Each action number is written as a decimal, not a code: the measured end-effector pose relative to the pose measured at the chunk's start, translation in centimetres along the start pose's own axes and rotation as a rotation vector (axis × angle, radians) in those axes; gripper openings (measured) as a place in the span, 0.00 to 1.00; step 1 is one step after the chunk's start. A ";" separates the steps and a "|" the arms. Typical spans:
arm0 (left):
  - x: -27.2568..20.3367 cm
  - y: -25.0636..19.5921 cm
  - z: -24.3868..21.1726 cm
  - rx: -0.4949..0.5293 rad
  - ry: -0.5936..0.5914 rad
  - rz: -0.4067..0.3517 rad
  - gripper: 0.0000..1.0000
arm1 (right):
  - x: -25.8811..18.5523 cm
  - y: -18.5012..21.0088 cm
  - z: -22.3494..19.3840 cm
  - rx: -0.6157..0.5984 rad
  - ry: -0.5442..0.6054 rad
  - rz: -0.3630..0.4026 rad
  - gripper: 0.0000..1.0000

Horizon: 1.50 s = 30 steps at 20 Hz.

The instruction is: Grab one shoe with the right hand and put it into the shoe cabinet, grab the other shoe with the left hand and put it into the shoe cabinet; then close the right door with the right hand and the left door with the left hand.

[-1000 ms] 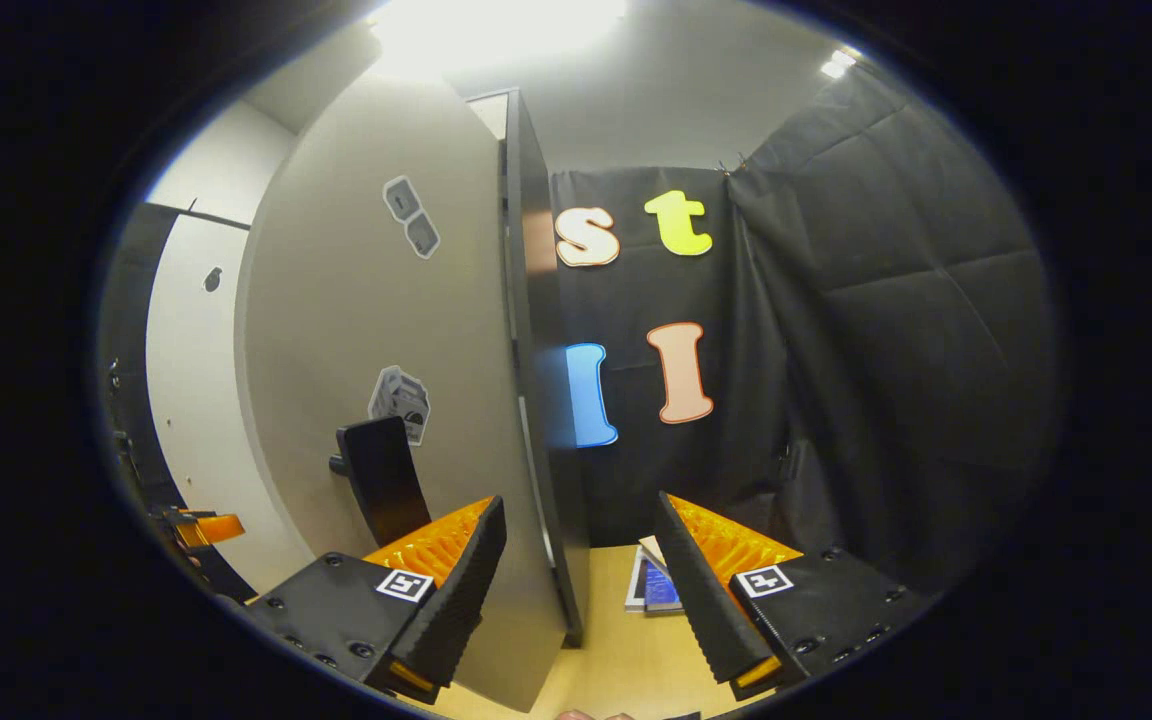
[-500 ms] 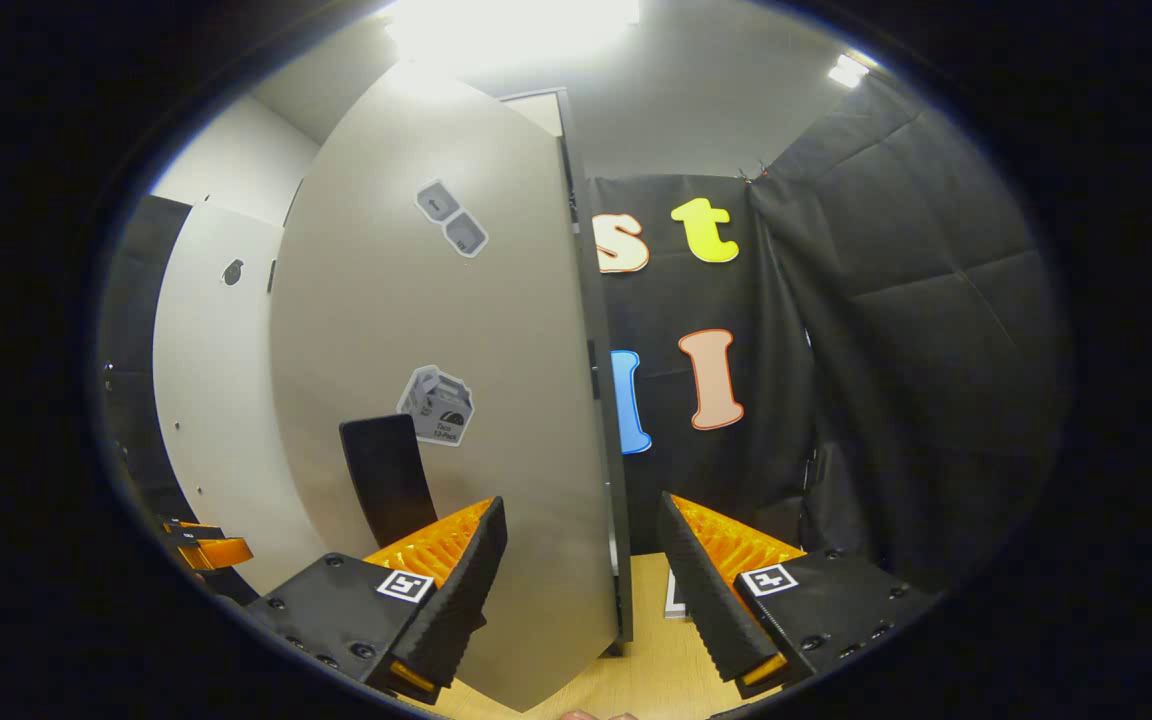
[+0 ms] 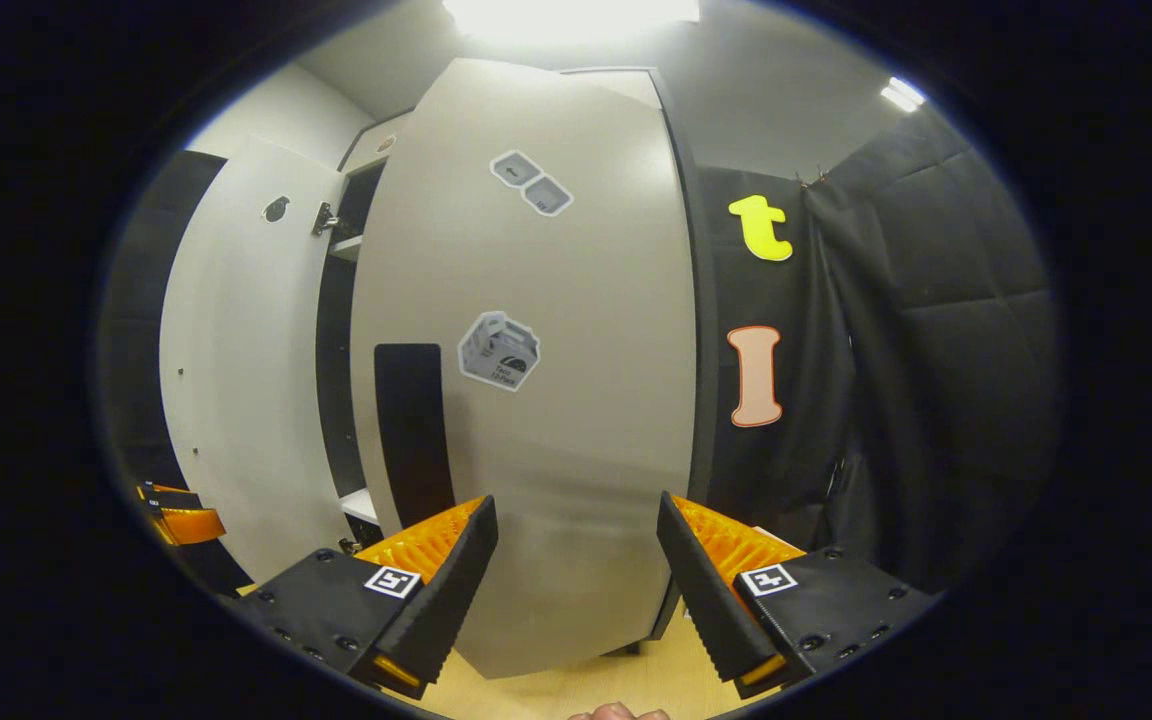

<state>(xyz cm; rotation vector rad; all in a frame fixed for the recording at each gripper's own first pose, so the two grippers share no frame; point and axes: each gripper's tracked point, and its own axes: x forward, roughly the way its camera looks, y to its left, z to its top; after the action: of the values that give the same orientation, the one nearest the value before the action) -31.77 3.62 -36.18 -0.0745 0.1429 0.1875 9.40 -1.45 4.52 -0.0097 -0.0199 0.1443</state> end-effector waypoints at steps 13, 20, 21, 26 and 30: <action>-4.1 15.0 3.9 0.068 -0.099 0.234 0.97 | -0.9 0.0 -6.1 0.060 0.137 -0.098 1.00; 0.4 18.9 10.3 0.115 -0.212 0.144 1.00 | -2.0 -0.3 -8.4 0.086 0.196 -0.125 1.00; 1.4 18.8 10.6 0.132 -0.214 0.103 1.00 | -2.1 -0.4 -8.4 0.091 0.198 -0.133 1.00; 4.0 20.6 12.3 0.147 -0.229 0.052 1.00 | -2.8 -1.4 -8.7 0.102 0.197 -0.182 1.00; 5.9 20.0 12.2 0.048 -0.243 -0.053 1.00 | -3.6 -2.1 -8.7 0.117 0.183 -0.221 0.98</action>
<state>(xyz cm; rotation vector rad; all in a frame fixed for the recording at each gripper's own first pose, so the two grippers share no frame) -28.19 25.33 -26.18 -0.0074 -0.0970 0.1389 6.29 -4.12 -4.27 0.0964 0.1697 -0.0770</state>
